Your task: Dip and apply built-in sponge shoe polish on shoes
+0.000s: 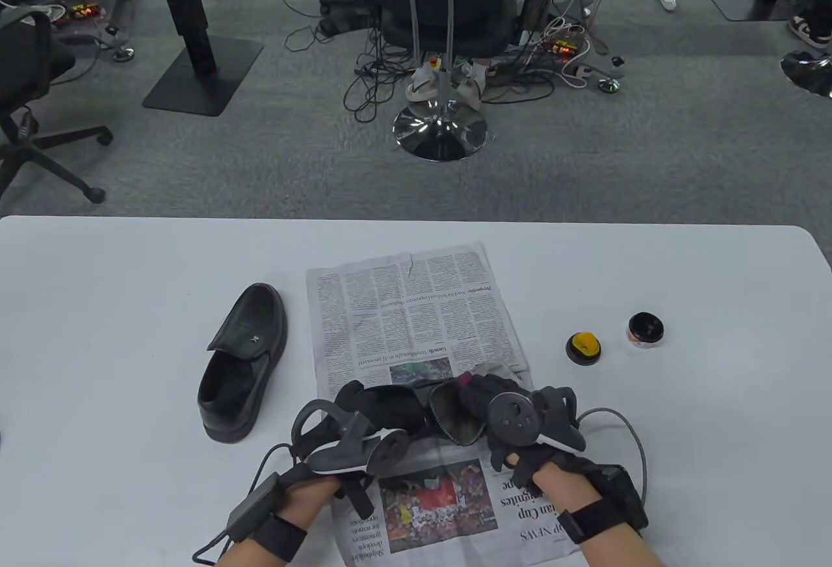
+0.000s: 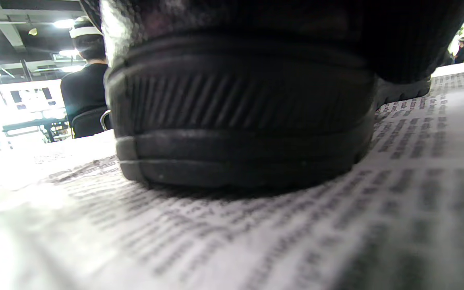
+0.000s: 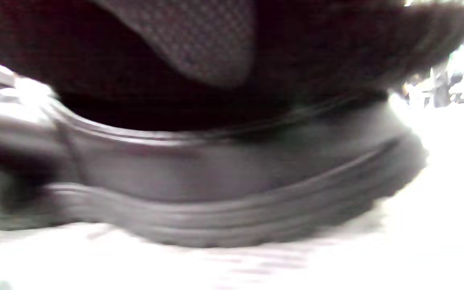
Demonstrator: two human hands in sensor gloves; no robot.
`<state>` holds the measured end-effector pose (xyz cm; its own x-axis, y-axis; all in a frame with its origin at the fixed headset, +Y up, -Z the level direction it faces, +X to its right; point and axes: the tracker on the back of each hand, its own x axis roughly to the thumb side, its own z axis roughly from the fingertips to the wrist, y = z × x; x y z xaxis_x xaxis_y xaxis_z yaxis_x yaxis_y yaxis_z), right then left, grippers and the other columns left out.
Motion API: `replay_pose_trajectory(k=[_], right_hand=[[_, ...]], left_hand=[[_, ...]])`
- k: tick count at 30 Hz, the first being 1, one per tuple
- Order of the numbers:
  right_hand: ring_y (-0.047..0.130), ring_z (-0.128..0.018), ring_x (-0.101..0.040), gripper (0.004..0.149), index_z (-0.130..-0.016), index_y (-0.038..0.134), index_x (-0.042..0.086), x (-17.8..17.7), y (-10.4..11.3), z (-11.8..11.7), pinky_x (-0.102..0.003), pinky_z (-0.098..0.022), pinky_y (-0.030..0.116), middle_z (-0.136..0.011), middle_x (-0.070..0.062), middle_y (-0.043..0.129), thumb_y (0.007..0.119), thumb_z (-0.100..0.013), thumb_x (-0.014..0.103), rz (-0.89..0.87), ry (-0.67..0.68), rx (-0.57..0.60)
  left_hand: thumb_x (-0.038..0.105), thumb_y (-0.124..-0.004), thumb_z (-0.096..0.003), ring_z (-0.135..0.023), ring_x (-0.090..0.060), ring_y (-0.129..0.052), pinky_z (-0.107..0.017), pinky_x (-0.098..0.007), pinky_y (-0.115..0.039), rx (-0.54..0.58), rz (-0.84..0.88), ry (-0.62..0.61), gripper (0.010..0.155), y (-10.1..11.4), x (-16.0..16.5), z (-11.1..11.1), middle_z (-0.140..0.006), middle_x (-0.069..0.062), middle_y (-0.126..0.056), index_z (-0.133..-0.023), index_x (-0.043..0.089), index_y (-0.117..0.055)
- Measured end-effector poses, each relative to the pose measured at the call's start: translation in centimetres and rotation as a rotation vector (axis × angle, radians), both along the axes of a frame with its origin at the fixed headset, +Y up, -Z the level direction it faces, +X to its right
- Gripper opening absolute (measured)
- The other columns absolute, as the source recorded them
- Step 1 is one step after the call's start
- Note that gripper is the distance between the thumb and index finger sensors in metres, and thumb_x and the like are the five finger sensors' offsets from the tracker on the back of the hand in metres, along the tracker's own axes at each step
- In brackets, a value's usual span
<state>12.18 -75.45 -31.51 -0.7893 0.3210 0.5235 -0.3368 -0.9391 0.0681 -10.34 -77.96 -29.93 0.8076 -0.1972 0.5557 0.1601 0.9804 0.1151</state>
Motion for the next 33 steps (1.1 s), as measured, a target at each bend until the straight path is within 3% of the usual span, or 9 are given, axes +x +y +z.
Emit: replay_pose_trajectory(k=[3, 7, 11, 15, 19, 23, 27, 31, 33], right_hand=[[0.087, -0.082, -0.041, 0.042, -0.077, 0.093, 0.017, 0.6, -0.1, -0.4, -0.054, -0.060, 0.074, -0.087, -0.012, 0.085, 0.083, -0.037, 0.008, -0.300, 0.034, -0.208], [0.091, -0.082, -0.033, 0.043, -0.077, 0.090, 0.025, 0.2, -0.2, -0.3, -0.048, -0.059, 0.079, -0.086, -0.006, 0.086, 0.082, -0.037, 0.015, 0.115, -0.041, 0.121], [0.089, -0.081, -0.039, 0.042, -0.075, 0.094, 0.018, 0.4, 0.0, -0.2, -0.053, -0.058, 0.076, -0.085, -0.011, 0.087, 0.083, -0.036, 0.009, -0.280, 0.063, -0.182], [0.092, -0.081, -0.033, 0.042, -0.076, 0.091, 0.025, 0.6, -0.1, -0.6, -0.048, -0.058, 0.079, -0.086, -0.005, 0.087, 0.082, -0.036, 0.014, 0.151, -0.104, 0.137], [0.091, -0.079, -0.037, 0.042, -0.074, 0.094, 0.020, 0.2, 0.3, -0.2, -0.050, -0.057, 0.079, -0.084, -0.009, 0.088, 0.084, -0.035, 0.011, -0.177, 0.042, -0.136], [0.093, -0.080, -0.032, 0.041, -0.073, 0.093, 0.025, 0.7, 0.2, -0.6, -0.047, -0.057, 0.081, -0.084, -0.004, 0.088, 0.084, -0.035, 0.014, 0.163, -0.072, 0.113], [0.092, -0.079, -0.036, 0.040, -0.071, 0.095, 0.021, 0.7, 0.6, -0.4, -0.050, -0.057, 0.079, -0.083, -0.008, 0.089, 0.085, -0.034, 0.010, -0.116, 0.057, -0.139], [0.095, -0.078, -0.031, 0.040, -0.069, 0.095, 0.026, 0.9, 0.6, -0.6, -0.048, -0.056, 0.082, -0.081, -0.003, 0.091, 0.086, -0.033, 0.012, 0.160, -0.070, 0.096], [0.096, -0.077, -0.030, 0.040, -0.069, 0.095, 0.026, 0.1, 1.0, 0.0, -0.045, -0.056, 0.084, -0.081, -0.002, 0.091, 0.086, -0.033, 0.014, 0.107, 0.024, 0.002]], left_hand=[[0.061, -0.080, -0.0414, -0.061, -0.011, -0.088, -0.074, -0.058, -0.062, -0.001, 0.002, -0.004, 0.034, 0.0, -0.1, 0.0, -0.053, 0.019, -0.092, -0.072, 0.048, -0.079], [0.061, -0.080, -0.0415, -0.061, -0.011, -0.088, -0.074, -0.058, -0.062, -0.001, 0.002, -0.002, 0.034, 0.0, 0.0, 0.0, -0.053, 0.019, -0.092, -0.072, 0.047, -0.079], [0.062, -0.080, -0.0413, -0.061, -0.010, -0.088, -0.074, -0.058, -0.062, -0.002, 0.002, -0.007, 0.034, 0.0, -0.1, 0.0, -0.053, 0.019, -0.092, -0.072, 0.048, -0.079], [0.061, -0.080, -0.0414, -0.061, -0.011, -0.088, -0.074, -0.058, -0.062, -0.002, 0.005, -0.005, 0.034, -0.1, 0.0, 0.0, -0.053, 0.019, -0.092, -0.072, 0.047, -0.080], [0.062, -0.080, -0.0413, -0.061, -0.011, -0.088, -0.074, -0.058, -0.062, -0.002, 0.001, -0.005, 0.034, -0.1, -0.1, 0.0, -0.053, 0.019, -0.092, -0.072, 0.048, -0.079], [0.061, -0.080, -0.0415, -0.061, -0.010, -0.088, -0.074, -0.058, -0.062, -0.002, 0.003, 0.001, 0.034, -0.1, 0.2, 0.0, -0.053, 0.019, -0.092, -0.072, 0.047, -0.079], [0.061, -0.080, -0.0413, -0.060, -0.011, -0.088, -0.074, -0.058, -0.062, -0.004, 0.003, -0.006, 0.034, -0.1, 0.0, 0.0, -0.053, 0.019, -0.092, -0.072, 0.047, -0.080], [0.061, -0.080, -0.0414, -0.060, -0.011, -0.088, -0.074, -0.058, -0.062, -0.003, 0.004, -0.002, 0.033, -0.1, 0.1, 0.0, -0.053, 0.019, -0.092, -0.072, 0.047, -0.080], [0.061, -0.080, -0.0411, -0.060, -0.011, -0.088, -0.074, -0.058, -0.062, -0.003, 0.003, -0.005, 0.034, -0.1, 0.0, 0.1, -0.053, 0.019, -0.093, -0.072, 0.047, -0.080]])
